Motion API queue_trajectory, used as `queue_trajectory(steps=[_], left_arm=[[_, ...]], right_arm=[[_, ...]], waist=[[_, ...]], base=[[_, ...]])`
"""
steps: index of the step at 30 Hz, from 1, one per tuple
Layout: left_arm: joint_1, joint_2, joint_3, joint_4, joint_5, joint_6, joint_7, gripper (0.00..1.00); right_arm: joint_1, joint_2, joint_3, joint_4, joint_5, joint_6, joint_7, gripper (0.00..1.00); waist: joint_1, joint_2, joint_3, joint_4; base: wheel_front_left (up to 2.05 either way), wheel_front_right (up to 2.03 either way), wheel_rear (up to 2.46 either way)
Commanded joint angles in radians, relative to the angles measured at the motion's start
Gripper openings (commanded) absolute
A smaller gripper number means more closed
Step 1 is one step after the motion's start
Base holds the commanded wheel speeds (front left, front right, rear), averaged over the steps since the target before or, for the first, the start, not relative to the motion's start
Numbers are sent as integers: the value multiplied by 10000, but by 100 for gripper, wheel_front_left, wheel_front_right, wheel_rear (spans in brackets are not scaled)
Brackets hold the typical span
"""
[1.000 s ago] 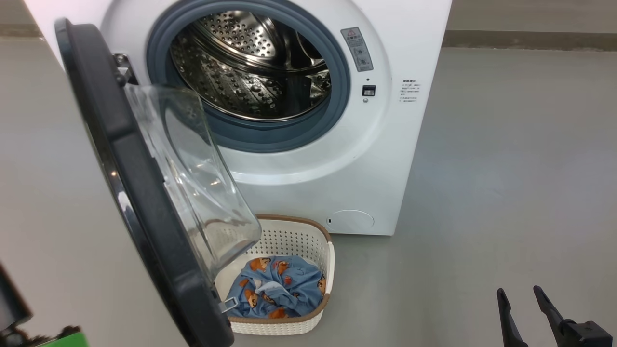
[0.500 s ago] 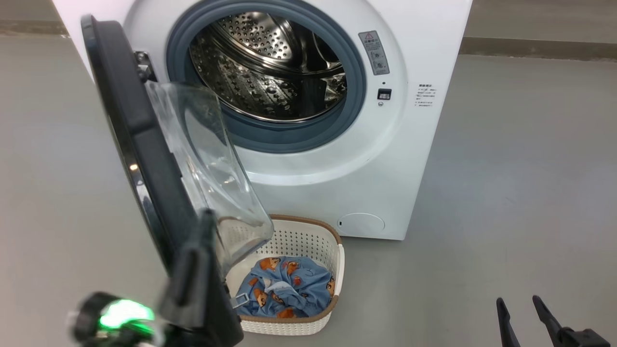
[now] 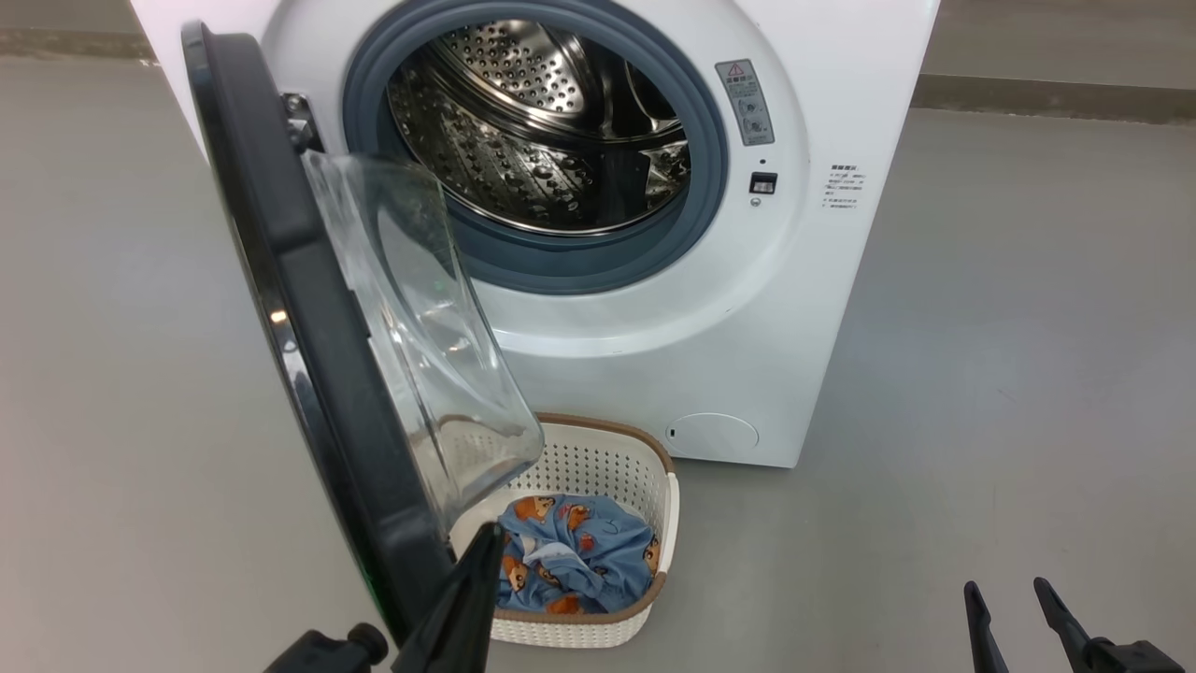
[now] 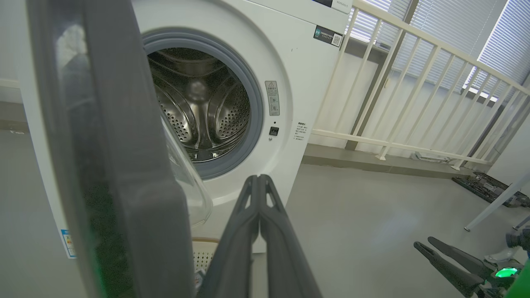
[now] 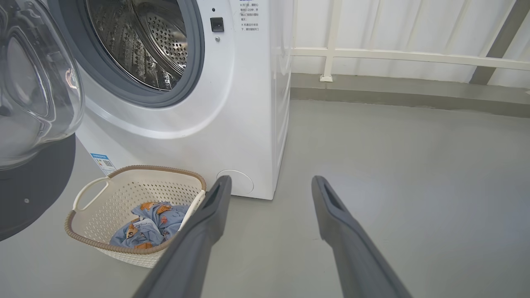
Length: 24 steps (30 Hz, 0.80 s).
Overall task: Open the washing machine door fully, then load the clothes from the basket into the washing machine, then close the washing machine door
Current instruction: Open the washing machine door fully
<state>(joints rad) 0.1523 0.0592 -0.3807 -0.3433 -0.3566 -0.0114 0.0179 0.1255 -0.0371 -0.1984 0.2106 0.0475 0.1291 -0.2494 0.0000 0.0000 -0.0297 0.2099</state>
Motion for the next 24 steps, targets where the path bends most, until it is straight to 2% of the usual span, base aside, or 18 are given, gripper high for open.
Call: queue_trajectory(steps=[1, 13, 24], left_arm=[[-185, -34, 361, -13, -71, 139, 76, 0], [-330, -55, 469, 788, -280, 659, 142, 0], [-571, -65, 551, 900, -314, 1111, -106, 0]], right_arm=[[-112, -132, 280, -180, 98, 16, -124, 100], [-128, -132, 304, -116, 208, 16, -124, 100], [-53, -132, 293, -79, 262, 16, -124, 100]], waist=[[0, 0, 7, 30], [0, 0, 32, 130], [0, 0, 57, 229]], base=[[0, 0, 0], [0, 0, 0], [0, 0, 0]])
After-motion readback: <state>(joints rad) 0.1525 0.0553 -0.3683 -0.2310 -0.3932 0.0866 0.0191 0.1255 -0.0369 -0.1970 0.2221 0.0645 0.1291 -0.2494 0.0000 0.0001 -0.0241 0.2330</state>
